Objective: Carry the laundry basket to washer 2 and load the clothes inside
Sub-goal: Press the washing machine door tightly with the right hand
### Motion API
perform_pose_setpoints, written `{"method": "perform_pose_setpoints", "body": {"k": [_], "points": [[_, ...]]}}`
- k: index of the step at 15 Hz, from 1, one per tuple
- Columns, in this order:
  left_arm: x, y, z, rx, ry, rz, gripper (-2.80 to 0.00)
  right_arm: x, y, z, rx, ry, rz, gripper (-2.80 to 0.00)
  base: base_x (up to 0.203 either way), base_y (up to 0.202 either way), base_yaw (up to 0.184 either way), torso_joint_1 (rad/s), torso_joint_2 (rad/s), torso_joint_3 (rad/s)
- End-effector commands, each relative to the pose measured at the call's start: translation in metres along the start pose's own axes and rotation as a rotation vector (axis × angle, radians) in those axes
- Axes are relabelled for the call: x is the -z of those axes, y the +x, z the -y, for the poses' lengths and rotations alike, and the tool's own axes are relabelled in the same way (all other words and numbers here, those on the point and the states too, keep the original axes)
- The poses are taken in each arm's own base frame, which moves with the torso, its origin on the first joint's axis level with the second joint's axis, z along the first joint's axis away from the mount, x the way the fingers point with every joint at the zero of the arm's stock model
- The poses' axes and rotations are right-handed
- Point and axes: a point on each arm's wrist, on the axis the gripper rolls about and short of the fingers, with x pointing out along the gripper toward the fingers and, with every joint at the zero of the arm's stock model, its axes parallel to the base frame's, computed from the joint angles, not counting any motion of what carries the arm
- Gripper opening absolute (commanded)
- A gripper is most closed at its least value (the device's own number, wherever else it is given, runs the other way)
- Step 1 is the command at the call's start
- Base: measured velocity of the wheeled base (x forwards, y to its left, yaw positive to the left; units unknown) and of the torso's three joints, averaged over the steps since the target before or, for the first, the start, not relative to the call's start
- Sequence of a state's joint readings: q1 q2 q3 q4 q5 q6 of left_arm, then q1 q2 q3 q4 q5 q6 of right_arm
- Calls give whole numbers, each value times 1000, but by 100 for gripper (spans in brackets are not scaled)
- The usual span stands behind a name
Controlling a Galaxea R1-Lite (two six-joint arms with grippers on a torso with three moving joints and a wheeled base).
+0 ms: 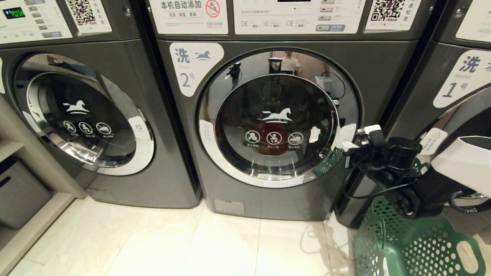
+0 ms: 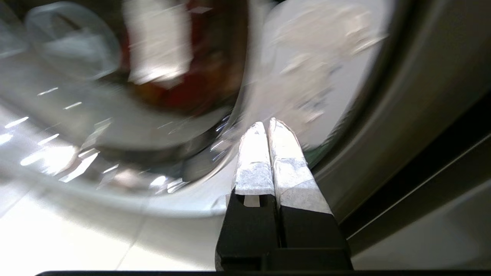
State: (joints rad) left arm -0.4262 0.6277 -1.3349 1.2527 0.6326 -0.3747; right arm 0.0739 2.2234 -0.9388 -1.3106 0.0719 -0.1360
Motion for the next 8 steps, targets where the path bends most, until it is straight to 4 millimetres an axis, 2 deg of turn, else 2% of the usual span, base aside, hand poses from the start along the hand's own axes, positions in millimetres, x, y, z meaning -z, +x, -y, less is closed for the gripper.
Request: {"method": "perform_pose_setpoints", "body": {"k": [1,3,4,6,8], "points": [[-1,1,1,-5,5,-7,-280,-23,-31,-10,-55,2,10,-280,0,0,0,0,0,0],[0,1,1,-3,6,-9,-280,-38,-73,-29,-150,16,-5,-280,0,0,0,0,0,0],[2,0,0,2,9,-19,-280,-50,-86,-36,-180,19,25,-280,0,0,0,0,0,0],[12,-4,0,-70,27,-81,-280,-79,-108,-41,-209,18,112,-280,0,0,0,0,0,0],[22,-13,5,-150,-16,-123,-280,-99,-121,-40,-211,13,176,-280,0,0,0,0,0,0]]}}
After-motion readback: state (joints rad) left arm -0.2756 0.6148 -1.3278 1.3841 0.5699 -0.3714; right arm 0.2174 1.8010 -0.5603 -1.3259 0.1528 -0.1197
